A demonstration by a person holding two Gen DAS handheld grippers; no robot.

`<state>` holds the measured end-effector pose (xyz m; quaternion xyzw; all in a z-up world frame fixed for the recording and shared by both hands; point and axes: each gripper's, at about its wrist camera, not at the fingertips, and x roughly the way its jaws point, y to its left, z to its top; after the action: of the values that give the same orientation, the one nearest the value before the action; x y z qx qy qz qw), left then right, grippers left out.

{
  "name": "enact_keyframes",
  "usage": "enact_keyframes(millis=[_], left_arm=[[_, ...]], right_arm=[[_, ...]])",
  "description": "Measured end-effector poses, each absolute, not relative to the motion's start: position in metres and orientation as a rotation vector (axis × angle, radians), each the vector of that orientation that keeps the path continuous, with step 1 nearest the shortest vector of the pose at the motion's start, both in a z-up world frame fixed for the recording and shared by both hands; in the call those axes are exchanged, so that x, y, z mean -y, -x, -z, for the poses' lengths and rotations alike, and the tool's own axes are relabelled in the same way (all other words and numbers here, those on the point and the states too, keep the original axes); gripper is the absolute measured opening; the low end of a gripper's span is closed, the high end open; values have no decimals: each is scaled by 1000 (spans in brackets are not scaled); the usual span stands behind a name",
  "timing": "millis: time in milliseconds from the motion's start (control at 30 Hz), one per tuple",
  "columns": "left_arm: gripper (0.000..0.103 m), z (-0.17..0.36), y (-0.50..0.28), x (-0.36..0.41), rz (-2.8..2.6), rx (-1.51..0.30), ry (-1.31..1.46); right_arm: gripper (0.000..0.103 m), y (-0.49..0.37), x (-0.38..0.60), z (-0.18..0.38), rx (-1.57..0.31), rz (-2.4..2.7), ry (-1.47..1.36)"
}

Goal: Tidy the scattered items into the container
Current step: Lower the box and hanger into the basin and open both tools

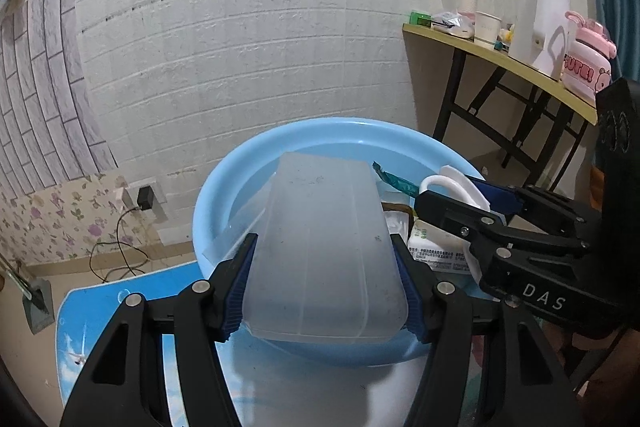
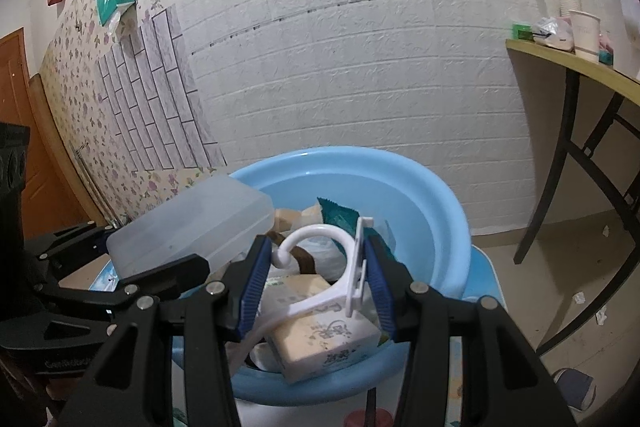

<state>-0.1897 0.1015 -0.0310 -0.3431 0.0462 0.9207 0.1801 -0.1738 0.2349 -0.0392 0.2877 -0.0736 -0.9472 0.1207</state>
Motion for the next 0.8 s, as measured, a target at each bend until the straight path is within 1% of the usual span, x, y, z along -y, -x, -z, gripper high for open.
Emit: enact_keyframes(millis=[167, 233, 333, 433, 500, 533, 800], left_arm=[[63, 29, 189, -98, -2603, -106, 974], [67, 28, 188, -98, -2604, -102, 976], [70, 25, 187, -98, -2606, -98, 973], [76, 23, 185, -97, -2608, -92, 970], [77, 22, 184, -96, -2612, -87, 967], [78, 21, 184, -96, -2613, -86, 966], [78, 17, 175, -90, -2624, -88, 957]], right_arm=[[47, 175, -235, 41, 234, 2748, -867], [47, 175, -235, 42, 239, 2744, -880], [47, 175, -235, 42, 237, 2742, -891], [48, 173, -234, 41, 232, 2747, -899], [57, 172, -234, 41, 230, 2751, -902], [59, 171, -234, 40, 233, 2753, -896], [59, 162, -237, 35, 236, 2765, -883]])
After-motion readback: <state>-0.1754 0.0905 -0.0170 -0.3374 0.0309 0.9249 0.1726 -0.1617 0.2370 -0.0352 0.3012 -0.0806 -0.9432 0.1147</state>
